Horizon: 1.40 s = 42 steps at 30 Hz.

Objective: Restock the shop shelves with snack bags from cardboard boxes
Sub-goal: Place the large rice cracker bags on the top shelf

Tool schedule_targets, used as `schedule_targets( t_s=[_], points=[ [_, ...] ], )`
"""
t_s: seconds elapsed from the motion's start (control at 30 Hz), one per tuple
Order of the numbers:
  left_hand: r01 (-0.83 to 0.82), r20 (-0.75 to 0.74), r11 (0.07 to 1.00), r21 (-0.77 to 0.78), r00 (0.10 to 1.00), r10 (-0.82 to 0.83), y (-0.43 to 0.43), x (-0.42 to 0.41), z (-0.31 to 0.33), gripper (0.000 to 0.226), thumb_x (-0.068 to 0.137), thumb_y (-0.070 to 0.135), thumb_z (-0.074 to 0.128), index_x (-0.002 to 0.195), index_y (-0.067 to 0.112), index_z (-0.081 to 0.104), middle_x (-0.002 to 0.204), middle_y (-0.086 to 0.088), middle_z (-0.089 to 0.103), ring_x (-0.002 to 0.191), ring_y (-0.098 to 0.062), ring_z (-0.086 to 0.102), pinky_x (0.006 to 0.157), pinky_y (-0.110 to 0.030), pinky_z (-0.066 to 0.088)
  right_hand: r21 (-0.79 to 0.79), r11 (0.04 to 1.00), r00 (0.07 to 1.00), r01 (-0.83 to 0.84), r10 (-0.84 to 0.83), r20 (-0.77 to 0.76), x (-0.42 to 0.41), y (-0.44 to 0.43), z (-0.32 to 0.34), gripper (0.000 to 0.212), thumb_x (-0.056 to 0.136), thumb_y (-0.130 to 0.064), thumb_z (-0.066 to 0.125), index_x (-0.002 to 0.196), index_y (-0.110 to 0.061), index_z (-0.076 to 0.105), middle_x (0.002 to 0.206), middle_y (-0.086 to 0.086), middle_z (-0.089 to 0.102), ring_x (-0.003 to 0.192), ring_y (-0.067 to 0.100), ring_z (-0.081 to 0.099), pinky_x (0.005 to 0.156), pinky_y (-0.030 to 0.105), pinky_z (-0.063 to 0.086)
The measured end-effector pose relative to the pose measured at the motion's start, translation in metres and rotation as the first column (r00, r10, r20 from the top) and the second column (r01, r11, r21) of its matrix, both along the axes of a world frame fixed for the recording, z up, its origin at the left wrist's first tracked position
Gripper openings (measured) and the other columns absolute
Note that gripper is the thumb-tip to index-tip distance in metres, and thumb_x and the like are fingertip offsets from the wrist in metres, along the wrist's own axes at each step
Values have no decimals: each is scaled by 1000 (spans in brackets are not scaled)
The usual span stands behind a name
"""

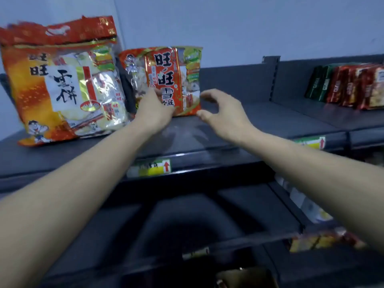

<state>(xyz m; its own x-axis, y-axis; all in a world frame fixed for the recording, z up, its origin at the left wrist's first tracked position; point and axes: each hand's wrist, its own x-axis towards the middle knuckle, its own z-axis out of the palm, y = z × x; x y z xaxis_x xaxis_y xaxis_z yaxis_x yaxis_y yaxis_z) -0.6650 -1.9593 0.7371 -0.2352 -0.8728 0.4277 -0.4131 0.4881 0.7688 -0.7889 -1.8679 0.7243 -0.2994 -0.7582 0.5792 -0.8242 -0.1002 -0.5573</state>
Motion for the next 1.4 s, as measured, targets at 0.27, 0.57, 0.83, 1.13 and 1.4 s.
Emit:
schedule_targets(
  t_s=[0.27, 0.57, 0.83, 1.13, 1.4],
  points=[
    [177, 128, 983, -44, 977, -170, 154, -20, -95, 28, 83, 3, 58, 109, 8, 63, 97, 3, 59, 91, -11, 55, 82, -15, 41, 173, 983, 995, -65, 77, -60, -15, 149, -100, 33, 85, -6, 61, 118, -7, 63, 119, 6, 66, 111, 17, 60, 90, 9, 35],
    [182, 279, 867, 463, 899, -338, 249, -29, -240, 11, 82, 7, 64, 93, 12, 64, 92, -9, 64, 91, -25, 62, 78, -29, 47, 669, 737, 982, -101, 183, -53, -39, 219, -226, 26, 87, -9, 56, 112, -9, 64, 115, 11, 65, 111, 28, 58, 80, 27, 39],
    [-31, 350, 582, 813, 824, -445, 295, -44, -369, 37, 88, 14, 62, 57, 13, 41, 61, -4, 43, 60, -16, 48, 50, -27, 31, 885, 465, 980, -32, 188, -63, -56, 250, -298, 43, 91, -22, 57, 132, -10, 51, 131, 12, 55, 120, 29, 51, 91, 30, 42],
    [-232, 435, 466, 854, 810, -394, 330, -76, -459, 100, 80, 31, 73, 147, -5, 8, 144, -19, 38, 132, -29, 42, 101, -30, 42, 922, 385, 983, -49, 185, -25, -79, 270, -341, 47, 92, -24, 56, 137, -12, 48, 139, 7, 51, 126, 24, 48, 97, 29, 39],
    [-223, 299, 364, 904, 939, -168, 326, -97, -503, 56, 90, 23, 60, 135, -5, 44, 129, -16, 59, 112, -27, 62, 66, -20, 52, 948, 315, 985, -47, 171, -9, -95, 279, -364, 48, 92, -22, 53, 139, -14, 45, 140, 7, 50, 127, 25, 48, 103, 34, 41]
  ],
)
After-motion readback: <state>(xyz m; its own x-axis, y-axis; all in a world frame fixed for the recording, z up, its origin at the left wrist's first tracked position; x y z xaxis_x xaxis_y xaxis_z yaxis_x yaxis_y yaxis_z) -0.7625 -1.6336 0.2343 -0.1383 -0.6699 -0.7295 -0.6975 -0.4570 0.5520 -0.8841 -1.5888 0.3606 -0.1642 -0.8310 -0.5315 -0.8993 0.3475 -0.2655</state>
